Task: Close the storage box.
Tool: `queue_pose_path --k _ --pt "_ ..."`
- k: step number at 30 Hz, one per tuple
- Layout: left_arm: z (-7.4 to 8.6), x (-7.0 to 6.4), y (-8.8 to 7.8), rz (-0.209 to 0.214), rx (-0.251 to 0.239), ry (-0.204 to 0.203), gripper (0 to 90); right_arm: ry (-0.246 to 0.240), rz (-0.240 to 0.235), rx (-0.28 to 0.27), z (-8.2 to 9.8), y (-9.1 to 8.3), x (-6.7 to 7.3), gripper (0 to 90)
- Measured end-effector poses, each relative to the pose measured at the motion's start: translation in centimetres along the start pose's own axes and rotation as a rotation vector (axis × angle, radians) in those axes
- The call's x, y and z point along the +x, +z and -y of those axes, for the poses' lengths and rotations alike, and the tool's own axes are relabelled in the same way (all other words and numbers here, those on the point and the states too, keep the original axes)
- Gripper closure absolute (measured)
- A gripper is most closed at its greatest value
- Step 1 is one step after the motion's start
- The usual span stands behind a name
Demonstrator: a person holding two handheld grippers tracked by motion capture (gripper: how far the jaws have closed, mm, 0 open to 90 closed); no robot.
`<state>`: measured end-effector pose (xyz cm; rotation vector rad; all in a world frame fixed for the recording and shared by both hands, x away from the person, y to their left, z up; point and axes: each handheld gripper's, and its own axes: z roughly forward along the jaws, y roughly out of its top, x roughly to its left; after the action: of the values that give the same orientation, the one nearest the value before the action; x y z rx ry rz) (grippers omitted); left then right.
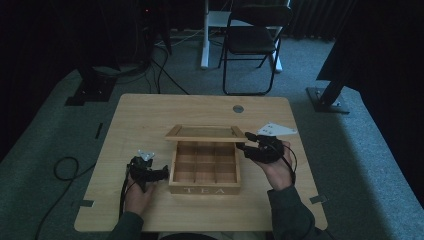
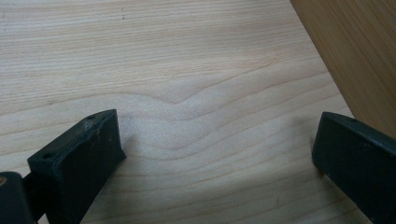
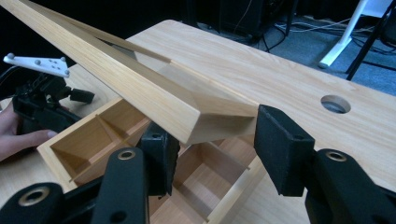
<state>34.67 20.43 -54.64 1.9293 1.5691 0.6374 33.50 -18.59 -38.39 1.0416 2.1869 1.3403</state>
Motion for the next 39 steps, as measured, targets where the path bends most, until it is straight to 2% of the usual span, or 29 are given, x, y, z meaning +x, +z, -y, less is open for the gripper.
queue_pose_path --k 16,30,39 --pt "0.0 0.0 0.0 0.000 0.003 0.001 1.6 0.017 -0.014 -0.041 2.9 0.1 0.7 47.8" --pt "0.0 0.0 0.0 0.000 0.002 -0.001 1.6 0.016 -0.004 -0.041 3.6 0.1 1.1 47.5" --pt "0.0 0.0 0.0 -0.001 0.000 -0.001 1.6 0.004 0.024 -0.026 4.5 0.1 1.8 47.8"
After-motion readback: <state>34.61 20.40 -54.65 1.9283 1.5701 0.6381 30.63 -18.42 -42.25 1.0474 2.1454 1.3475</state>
